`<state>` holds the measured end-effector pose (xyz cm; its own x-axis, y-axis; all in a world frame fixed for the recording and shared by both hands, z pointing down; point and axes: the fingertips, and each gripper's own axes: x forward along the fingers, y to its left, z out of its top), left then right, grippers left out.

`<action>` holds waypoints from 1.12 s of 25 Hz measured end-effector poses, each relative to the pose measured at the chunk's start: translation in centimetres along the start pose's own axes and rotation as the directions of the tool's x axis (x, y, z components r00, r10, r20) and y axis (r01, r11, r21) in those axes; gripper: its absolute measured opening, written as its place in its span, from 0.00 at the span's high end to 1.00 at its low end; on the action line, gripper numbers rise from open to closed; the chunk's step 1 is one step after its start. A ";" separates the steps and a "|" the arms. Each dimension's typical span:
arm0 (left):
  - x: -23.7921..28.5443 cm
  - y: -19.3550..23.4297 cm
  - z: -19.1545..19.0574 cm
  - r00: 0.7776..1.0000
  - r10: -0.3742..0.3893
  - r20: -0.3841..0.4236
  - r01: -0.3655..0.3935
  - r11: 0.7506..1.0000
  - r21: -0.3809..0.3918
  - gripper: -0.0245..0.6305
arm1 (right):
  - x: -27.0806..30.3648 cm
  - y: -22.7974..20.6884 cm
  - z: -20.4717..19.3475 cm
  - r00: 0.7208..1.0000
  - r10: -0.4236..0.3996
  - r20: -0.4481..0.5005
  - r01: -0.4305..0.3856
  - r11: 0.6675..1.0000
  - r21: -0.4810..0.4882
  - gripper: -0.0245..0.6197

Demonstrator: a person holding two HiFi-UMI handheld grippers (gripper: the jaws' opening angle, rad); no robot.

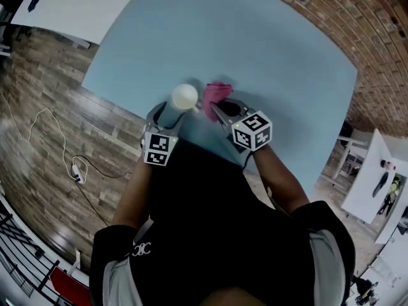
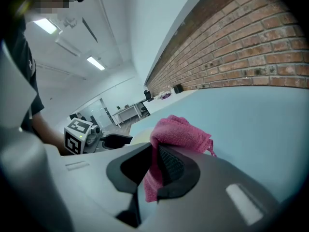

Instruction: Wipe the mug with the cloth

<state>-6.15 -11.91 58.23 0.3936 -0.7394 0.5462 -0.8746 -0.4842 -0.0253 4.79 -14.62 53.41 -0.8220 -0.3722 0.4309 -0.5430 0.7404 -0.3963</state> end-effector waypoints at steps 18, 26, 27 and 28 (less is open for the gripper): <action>3.3 -1.4 0.4 0.980 -0.198 0.011 0.196 0.974 0.110 0.41 | 4.2 -2.4 2.5 0.997 0.053 -0.056 -0.042 0.983 0.178 0.90; 3.3 -1.7 0.5 0.976 -0.217 0.006 0.215 0.970 0.114 0.42 | 4.7 -2.5 6.3 0.992 0.093 0.089 -0.114 0.956 0.271 0.90; 3.3 -1.7 0.6 0.976 -0.219 0.006 0.217 0.969 0.117 0.42 | 4.9 -2.4 6.5 0.991 0.106 0.080 -0.123 0.959 0.255 0.90; 3.3 -1.8 0.6 0.975 -0.220 0.007 0.218 0.969 0.118 0.42 | 5.4 -2.2 6.7 0.990 0.128 0.056 -0.138 0.964 0.228 0.90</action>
<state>-3.16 -13.77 59.58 0.5785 -0.6181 0.5322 -0.7282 -0.6854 -0.0043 0.37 -21.99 51.21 -0.8931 -0.3053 0.3303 -0.4494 0.6371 -0.6262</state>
